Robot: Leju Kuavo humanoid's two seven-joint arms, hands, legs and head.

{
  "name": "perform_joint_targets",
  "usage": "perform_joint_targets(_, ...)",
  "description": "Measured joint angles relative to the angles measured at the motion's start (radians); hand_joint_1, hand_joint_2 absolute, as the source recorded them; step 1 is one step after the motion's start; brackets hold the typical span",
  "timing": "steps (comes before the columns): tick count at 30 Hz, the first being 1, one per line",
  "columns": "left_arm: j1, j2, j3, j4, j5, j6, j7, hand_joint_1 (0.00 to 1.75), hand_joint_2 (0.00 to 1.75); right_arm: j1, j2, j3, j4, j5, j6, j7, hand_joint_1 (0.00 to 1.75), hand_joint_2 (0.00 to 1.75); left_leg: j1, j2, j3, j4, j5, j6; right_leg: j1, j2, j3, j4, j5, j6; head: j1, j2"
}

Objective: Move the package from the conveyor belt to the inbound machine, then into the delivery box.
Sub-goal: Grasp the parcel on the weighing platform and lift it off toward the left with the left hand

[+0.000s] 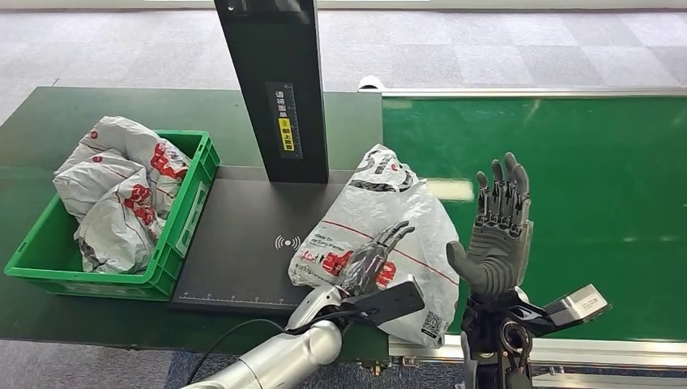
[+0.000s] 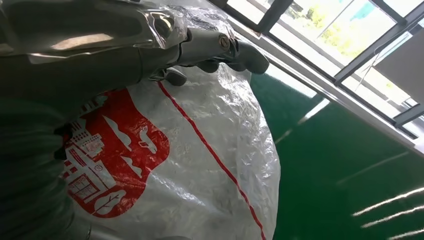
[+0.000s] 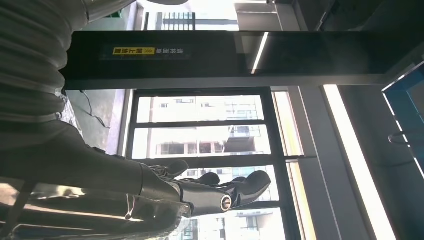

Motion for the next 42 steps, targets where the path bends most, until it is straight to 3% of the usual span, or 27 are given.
perform_joint_targets(13,-0.042,0.000,-0.238,0.104,-0.009,-0.041,0.238,0.00,1.75,-0.007,0.004,-0.003,0.040,-0.004,0.002,0.000,0.00,1.75,0.000,0.000,0.000,0.000,0.000,0.000,0.000,0.000,0.000,0.000,0.000,0.000,0.000,0.000)
perform_joint_targets(20,-0.058,0.000,-0.400,0.140,-0.151,0.017,0.420,0.00,1.75,-0.009,0.007,-0.003,0.052,-0.007,0.007,0.000,0.00,1.75,0.000,0.000,0.001,0.000,0.000,0.000,0.000,0.000,0.001,0.000,0.000,0.000,0.000,0.000)
perform_joint_targets(23,-0.064,0.000,-0.442,0.154,-0.187,0.043,0.459,0.02,1.75,-0.014,0.007,-0.003,0.057,-0.009,0.006,0.000,0.00,1.75,0.000,0.000,0.001,0.000,0.000,0.000,0.000,0.000,0.001,0.000,0.000,0.000,0.000,0.000)
perform_joint_targets(27,-0.066,0.000,-0.462,0.166,-0.208,0.082,0.464,0.83,1.75,-0.015,0.007,-0.003,0.061,-0.010,0.005,0.000,0.00,1.75,0.000,0.000,0.002,0.000,0.000,0.000,0.000,0.000,0.001,0.000,0.000,0.000,0.000,0.000)
perform_joint_targets(28,-0.065,0.000,-0.464,0.168,-0.210,0.090,0.461,0.91,1.75,-0.015,0.007,-0.003,0.062,-0.010,0.004,0.000,0.00,1.75,0.000,0.000,0.002,0.000,0.000,0.000,0.000,0.000,0.001,0.000,0.000,0.000,0.000,0.000)
perform_joint_targets(31,-0.064,0.001,-0.468,0.171,-0.211,0.106,0.447,0.91,1.75,-0.014,0.007,-0.003,0.062,-0.011,0.004,0.000,0.00,1.75,0.000,0.001,0.002,0.000,0.000,0.000,0.000,0.000,0.001,0.000,0.000,0.000,0.000,0.000)
perform_joint_targets(35,-0.065,0.001,-0.470,0.172,-0.211,0.114,0.440,1.64,1.75,-0.014,0.007,-0.003,0.063,-0.011,0.003,0.000,0.00,1.75,0.000,0.003,0.002,0.000,0.000,0.000,0.000,0.001,0.002,0.000,0.000,0.000,0.000,0.000)
perform_joint_targets(37,-0.066,0.001,-0.469,0.172,-0.211,0.126,0.435,1.74,1.75,-0.014,0.007,-0.003,0.063,-0.012,0.003,0.000,0.00,1.75,0.000,0.003,0.003,0.000,0.000,0.000,0.000,0.001,0.002,0.000,0.001,-0.001,0.000,0.000)
perform_joint_targets(42,-0.066,0.000,-0.460,0.176,-0.211,0.201,0.395,1.75,1.75,-0.013,0.007,-0.004,0.064,-0.016,-0.002,0.000,0.00,1.75,0.000,0.003,0.004,0.000,0.001,0.000,0.000,0.001,0.002,0.000,0.001,-0.001,0.000,0.000)
